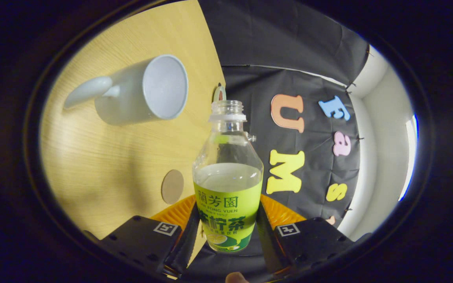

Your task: Take the bottle from table, then pour the juice into the cup, finally place the bottle on the coaster

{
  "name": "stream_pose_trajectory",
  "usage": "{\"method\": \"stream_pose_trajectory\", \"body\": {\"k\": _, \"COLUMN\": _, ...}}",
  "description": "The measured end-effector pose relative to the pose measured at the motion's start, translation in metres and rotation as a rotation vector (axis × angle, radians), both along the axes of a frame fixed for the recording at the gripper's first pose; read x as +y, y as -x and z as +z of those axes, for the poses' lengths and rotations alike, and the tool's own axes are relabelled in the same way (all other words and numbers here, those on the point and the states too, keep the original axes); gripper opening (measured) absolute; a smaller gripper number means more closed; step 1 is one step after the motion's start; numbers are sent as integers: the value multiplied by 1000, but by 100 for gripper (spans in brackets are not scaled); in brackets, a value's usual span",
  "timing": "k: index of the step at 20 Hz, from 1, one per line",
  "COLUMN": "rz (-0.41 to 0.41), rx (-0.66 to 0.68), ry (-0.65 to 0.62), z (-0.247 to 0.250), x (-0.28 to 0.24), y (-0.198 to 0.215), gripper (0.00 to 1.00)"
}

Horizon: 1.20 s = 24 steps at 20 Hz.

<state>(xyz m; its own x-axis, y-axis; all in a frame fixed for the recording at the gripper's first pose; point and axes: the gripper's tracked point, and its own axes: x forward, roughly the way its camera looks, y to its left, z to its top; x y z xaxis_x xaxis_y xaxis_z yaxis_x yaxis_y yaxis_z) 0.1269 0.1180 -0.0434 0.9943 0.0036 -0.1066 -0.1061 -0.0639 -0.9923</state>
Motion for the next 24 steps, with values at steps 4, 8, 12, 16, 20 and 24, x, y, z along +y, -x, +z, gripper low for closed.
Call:
{"method": "stream_pose_trajectory", "body": {"k": 4, "rz": 12, "rx": -20, "ry": 31, "z": 3, "x": 4, "y": 0, "gripper": 77}}
{"method": "stream_pose_trajectory", "body": {"k": 8, "rz": 12, "rx": -31, "ry": 52, "z": 7, "x": 5, "y": 0, "gripper": 77}}
{"method": "stream_pose_trajectory", "body": {"k": 12, "rz": 14, "rx": -52, "ry": 85, "z": 10, "x": 7, "y": -1, "gripper": 76}}
{"method": "stream_pose_trajectory", "body": {"k": 16, "rz": 14, "rx": -68, "ry": 106, "z": 13, "x": 8, "y": -1, "gripper": 77}}
{"method": "stream_pose_trajectory", "body": {"k": 20, "rz": 16, "rx": -79, "ry": 131, "z": 17, "x": 7, "y": -3, "gripper": 76}}
{"method": "stream_pose_trajectory", "body": {"k": 24, "rz": 12, "rx": -87, "ry": 133, "z": 22, "x": 4, "y": -6, "gripper": 77}}
